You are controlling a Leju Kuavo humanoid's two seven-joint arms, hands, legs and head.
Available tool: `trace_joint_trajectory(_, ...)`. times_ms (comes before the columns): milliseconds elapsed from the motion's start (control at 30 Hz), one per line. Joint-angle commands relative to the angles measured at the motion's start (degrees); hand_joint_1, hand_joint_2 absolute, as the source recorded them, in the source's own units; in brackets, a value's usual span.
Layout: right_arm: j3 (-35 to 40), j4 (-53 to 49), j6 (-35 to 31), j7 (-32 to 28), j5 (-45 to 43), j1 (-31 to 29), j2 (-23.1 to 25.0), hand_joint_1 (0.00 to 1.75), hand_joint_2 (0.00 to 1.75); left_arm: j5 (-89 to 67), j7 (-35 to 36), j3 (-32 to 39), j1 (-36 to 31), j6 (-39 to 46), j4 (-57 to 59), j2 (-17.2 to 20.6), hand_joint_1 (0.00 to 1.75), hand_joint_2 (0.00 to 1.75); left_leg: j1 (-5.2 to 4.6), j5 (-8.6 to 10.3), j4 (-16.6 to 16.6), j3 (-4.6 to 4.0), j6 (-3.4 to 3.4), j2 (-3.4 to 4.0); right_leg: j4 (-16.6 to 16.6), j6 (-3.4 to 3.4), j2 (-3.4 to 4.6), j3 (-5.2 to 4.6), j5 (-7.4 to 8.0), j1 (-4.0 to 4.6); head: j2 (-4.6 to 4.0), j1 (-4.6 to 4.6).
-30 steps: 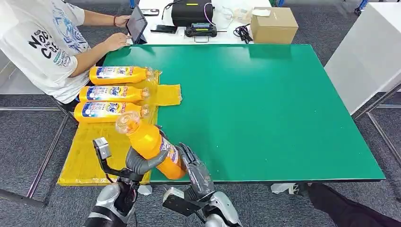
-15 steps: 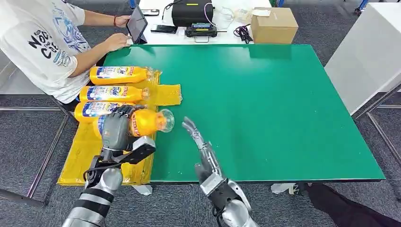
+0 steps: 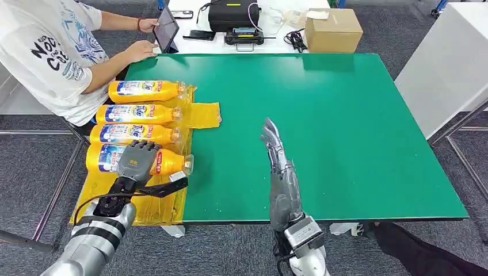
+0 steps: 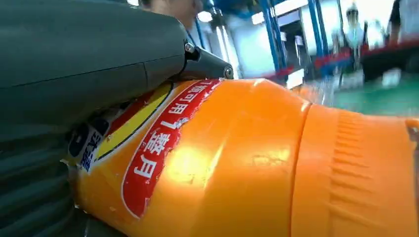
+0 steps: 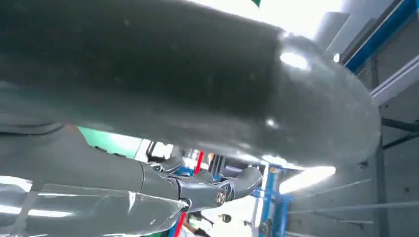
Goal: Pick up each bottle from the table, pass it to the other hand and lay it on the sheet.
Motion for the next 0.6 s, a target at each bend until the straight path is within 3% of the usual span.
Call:
trace_joint_trajectory(33,-4.4,-2.1,0.0,-0.1,-0.6,-0.3,-1.6,0.00,0.00,1.5,-1.3,-0.4,-5.1,-5.9,10.5,2.2,1.75,1.75,0.10,-0.07,0.0,0.17,-0.08,-0.03,0.0,-0.11,-0.08,0.22,-0.07,0.11,0.00,0.00)
trace_joint_trajectory(267,-4.1,0.7,0.7,0.6,0.9,0.2,-1.5,0.00,0.00,3.2,-1.3,0.6,-4.4,-5.1,11.6,2.5,1.75,1.75,0.08,-0.08,0.0,0.27,-0.08,0.05,-0.1,-0.10,0.05,0.32,-0.04,0.09,0.00,0.00)
trace_joint_trajectory(367,-4.4,1.9,0.7,0.5,1.0,0.3,-1.1,0.00,0.00,11.5,-7.3,5.3,-4.2,-7.4,12.0,1.3,1.75,1.75,0.05,-0.04,-0.1,0.24,-0.06,0.03,-0.1,-0.09,0.03,0.29,-0.01,0.06,0.00,0.00)
trace_joint_trajectory(400,-4.4,2.2,0.7,0.5,1.0,0.3,-1.1,0.00,0.00,15.2,-9.8,7.3,-4.3,-10.2,12.1,0.7,1.40,1.75,0.10,-0.08,-0.1,0.34,-0.09,0.07,-0.1,-0.13,0.06,0.38,-0.03,0.11,0.00,0.00)
trace_joint_trajectory(433,-4.4,2.6,0.8,0.5,1.0,0.1,-1.0,0.00,0.00,18.3,-11.5,8.6,-4.3,-13.0,11.9,0.1,0.14,1.75,0.14,-0.13,0.0,0.42,-0.12,0.11,-0.1,-0.17,0.09,0.48,-0.06,0.16,0.00,0.00)
trace_joint_trajectory(467,-4.4,3.1,1.2,0.5,0.8,-0.1,-0.9,0.00,0.00,22.9,-13.8,10.7,-4.3,-18.0,12.2,-0.4,0.00,1.75,0.08,-0.07,-0.1,0.36,-0.08,0.06,-0.1,-0.11,0.05,0.41,-0.03,0.09,0.00,0.00)
trace_joint_trajectory(600,-4.2,4.5,1.1,0.5,0.8,-0.7,-0.8,0.00,0.00,27.3,-16.3,11.8,-3.7,-22.3,12.1,-0.4,0.00,1.75,0.05,-0.05,-0.1,0.39,-0.05,0.05,-0.1,-0.07,0.05,0.42,-0.02,0.06,0.00,0.00)
